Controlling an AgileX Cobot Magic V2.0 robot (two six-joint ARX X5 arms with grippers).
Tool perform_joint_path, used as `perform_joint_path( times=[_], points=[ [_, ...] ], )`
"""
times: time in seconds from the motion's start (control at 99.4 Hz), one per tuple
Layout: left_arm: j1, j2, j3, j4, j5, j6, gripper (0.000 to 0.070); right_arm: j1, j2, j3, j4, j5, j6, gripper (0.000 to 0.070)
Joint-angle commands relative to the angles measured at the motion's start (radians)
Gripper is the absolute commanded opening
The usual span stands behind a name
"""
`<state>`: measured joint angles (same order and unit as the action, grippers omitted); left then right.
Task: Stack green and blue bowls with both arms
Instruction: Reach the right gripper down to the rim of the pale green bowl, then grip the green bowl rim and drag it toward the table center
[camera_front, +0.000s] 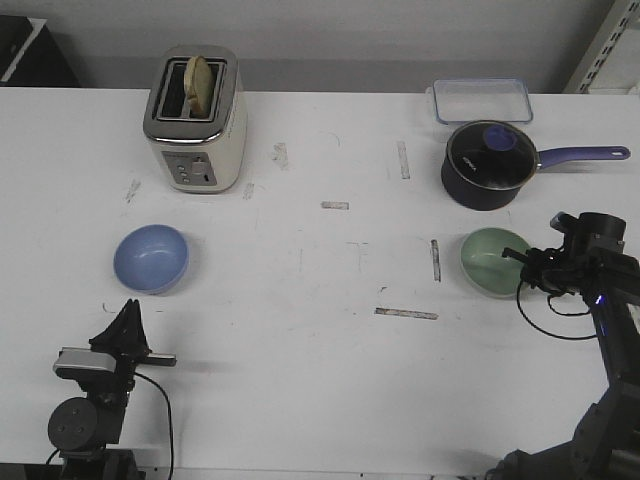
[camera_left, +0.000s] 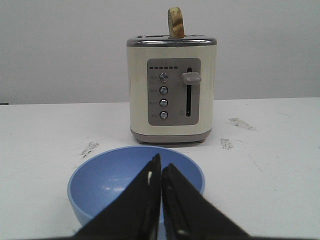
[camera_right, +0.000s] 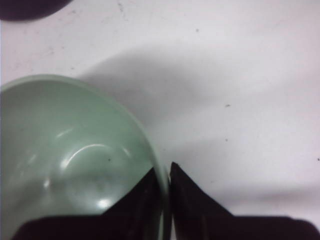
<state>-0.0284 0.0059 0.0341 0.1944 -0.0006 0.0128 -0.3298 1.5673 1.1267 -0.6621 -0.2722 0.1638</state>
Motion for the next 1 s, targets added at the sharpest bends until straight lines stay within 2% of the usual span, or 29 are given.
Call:
perform_joint_path(
  times=[0.0,0.08,0.221,0.493,0.674,0.845,0.986],
  points=[
    [0.001,-0.003,-0.022,0.016,0.0,0.003,0.0002,0.0,-0.026,0.019,0.011,-0.018,-0.002,0.0006],
    [0.001,-0.003,-0.022,0.015,0.0,0.003,0.0002,0.009,-0.05,0.019,0.01,-0.027,0.015,0.0006],
    [0.001,-0.003,-0.022,0.015,0.0,0.003,0.0002,0.084,-0.079,0.019,0.014,-0.027,0.097,0.0006],
    [0.001,-0.003,-0.022,0.016,0.0,0.002,0.0002,0.365,-0.077,0.019,0.105,-0.021,0.259,0.0006],
    [0.001,-0.003,-0.022,0.015,0.0,0.002,0.0002,0.565,-0.059,0.019,0.164,0.022,0.392,0.0006],
    [0.001,-0.003,-0.022,0.015,0.0,0.002,0.0002,0.711,-0.031,0.019,0.183,0.119,0.443,0.0006],
    [0.001,-0.003,-0.022,0.015,0.0,0.002,0.0002,0.769,0.003,0.019,0.193,0.124,0.475,0.0006]
  ],
)
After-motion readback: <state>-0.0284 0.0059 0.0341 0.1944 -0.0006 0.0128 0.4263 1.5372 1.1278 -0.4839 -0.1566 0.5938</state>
